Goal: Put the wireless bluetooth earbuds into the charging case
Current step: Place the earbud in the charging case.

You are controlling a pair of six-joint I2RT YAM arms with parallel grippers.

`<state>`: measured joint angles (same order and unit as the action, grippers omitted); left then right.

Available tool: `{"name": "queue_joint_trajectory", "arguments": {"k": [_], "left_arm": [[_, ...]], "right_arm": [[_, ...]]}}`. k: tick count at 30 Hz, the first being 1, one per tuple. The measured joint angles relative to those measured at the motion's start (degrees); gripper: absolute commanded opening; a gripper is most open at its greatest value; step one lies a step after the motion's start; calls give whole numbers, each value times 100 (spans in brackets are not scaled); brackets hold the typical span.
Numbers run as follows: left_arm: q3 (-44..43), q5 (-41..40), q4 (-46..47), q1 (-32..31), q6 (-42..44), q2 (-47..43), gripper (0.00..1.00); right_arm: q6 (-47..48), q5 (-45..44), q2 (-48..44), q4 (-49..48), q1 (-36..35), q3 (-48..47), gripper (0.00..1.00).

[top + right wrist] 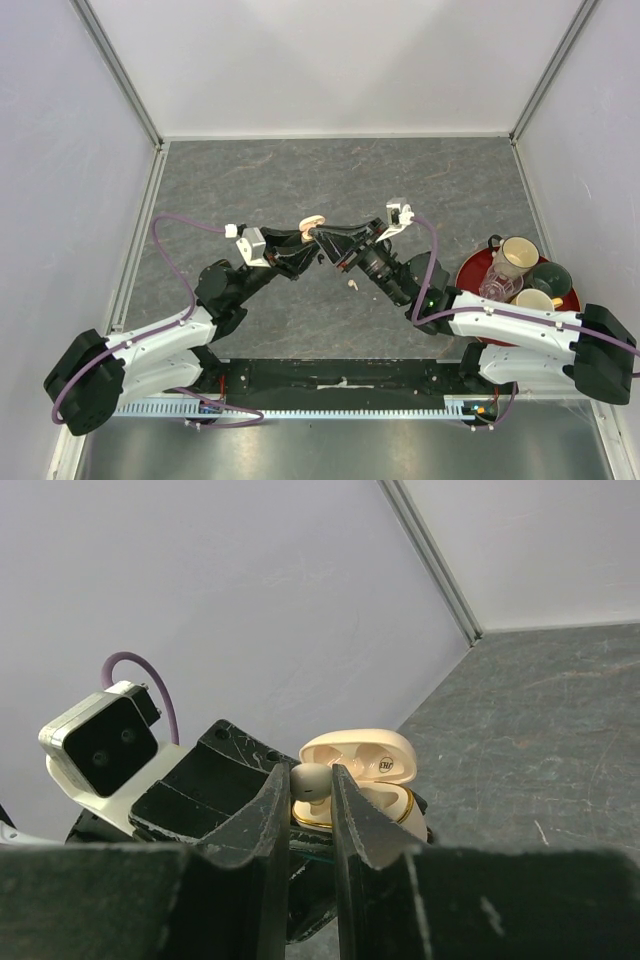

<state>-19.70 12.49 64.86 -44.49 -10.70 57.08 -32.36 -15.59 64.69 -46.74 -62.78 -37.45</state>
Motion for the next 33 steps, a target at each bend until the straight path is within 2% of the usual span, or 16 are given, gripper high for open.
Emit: {"name": "queue_joint_trajectory", "arguments": {"k": [16, 27, 33], "left_arm": [[50, -26, 44, 7, 271, -118, 2], [50, -68, 55, 13, 341, -164, 2], [50, -87, 20, 13, 343, -164, 2]], "right_arm": [[48, -57, 4, 986, -57, -540, 14], [63, -59, 37, 1993, -74, -1097, 24], [63, -81, 26, 2140, -74, -1137, 28]]}}
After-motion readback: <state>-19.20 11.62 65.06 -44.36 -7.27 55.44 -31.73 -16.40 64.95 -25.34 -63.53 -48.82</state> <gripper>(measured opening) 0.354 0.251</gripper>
